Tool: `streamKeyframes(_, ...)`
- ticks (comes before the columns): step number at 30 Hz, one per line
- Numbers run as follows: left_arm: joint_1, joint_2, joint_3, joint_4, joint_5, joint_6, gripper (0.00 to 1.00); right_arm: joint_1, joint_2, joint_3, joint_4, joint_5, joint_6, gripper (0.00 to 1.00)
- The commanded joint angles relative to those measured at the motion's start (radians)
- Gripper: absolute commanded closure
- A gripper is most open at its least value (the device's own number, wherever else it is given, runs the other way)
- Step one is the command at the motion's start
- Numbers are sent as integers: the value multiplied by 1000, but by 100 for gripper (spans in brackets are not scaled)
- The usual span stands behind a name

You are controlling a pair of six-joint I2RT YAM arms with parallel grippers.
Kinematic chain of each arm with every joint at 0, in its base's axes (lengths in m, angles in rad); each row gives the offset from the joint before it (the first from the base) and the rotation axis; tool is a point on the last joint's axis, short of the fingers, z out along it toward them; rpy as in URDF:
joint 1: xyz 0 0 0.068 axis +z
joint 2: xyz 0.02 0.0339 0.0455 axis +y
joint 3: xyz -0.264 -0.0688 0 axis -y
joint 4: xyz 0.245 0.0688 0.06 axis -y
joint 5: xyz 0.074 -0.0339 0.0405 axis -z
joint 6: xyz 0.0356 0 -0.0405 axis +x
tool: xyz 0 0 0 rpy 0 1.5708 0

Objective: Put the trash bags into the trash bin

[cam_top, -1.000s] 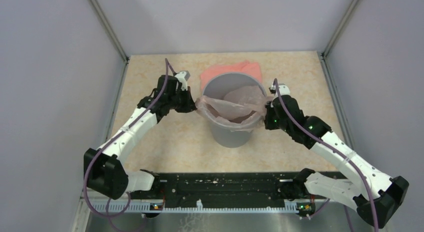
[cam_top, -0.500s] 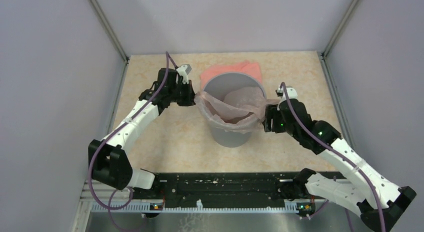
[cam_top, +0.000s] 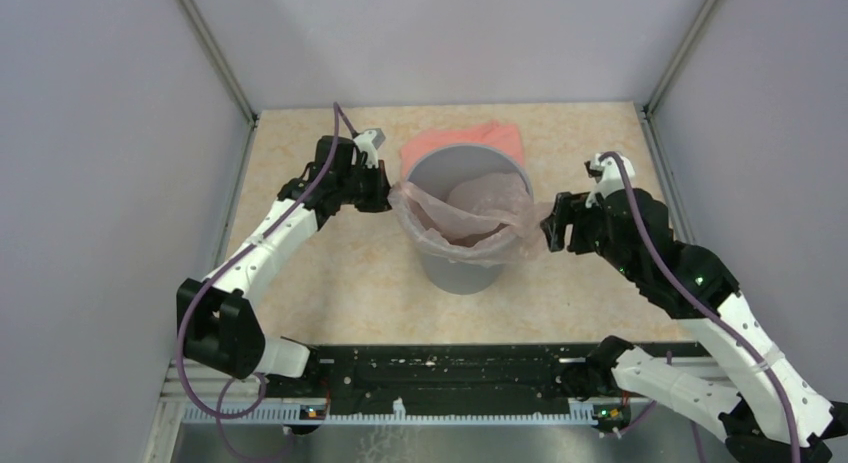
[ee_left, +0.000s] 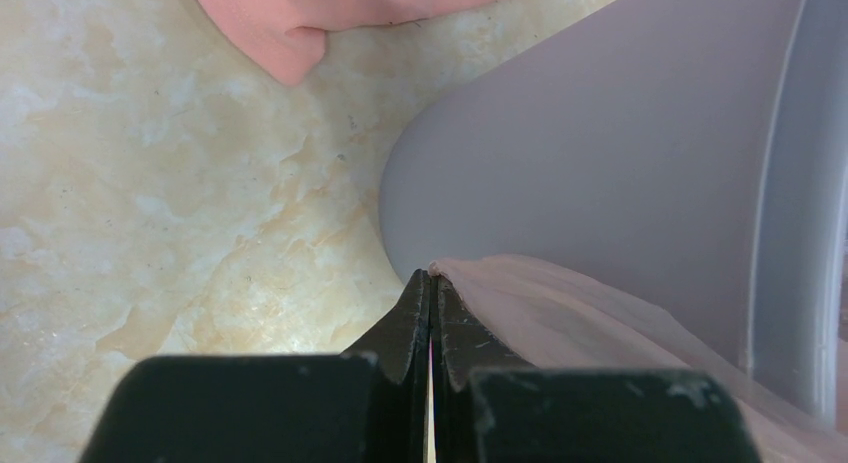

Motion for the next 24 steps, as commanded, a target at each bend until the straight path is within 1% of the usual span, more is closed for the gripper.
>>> streamKeyframes(1, 1, -33, 32, 38, 30, 17, 100, 6, 9, 118, 33, -66, -109, 32)
streamKeyframes(5, 1, -34, 30, 37, 31, 16, 100, 6, 68, 178, 127, -200, -201, 32)
streamKeyframes(8, 2, -36, 33, 39, 33, 15, 100, 6, 147, 213, 168, -309, -250, 33)
streamKeyframes(12, 1, -38, 40, 32, 33, 18, 100, 5, 248, 253, 200, -447, -296, 38)
streamKeyframes(15, 1, -39, 43, 25, 33, 22, 100, 11, 312, 287, 194, -542, -324, 41)
streamKeyframes(19, 1, -42, 47, 24, 31, 25, 100, 42, 362, 307, 174, -555, -346, 42)
streamKeyframes(24, 2, -38, 49, 24, 34, 24, 100, 45, 361, 309, 172, -551, -344, 42)
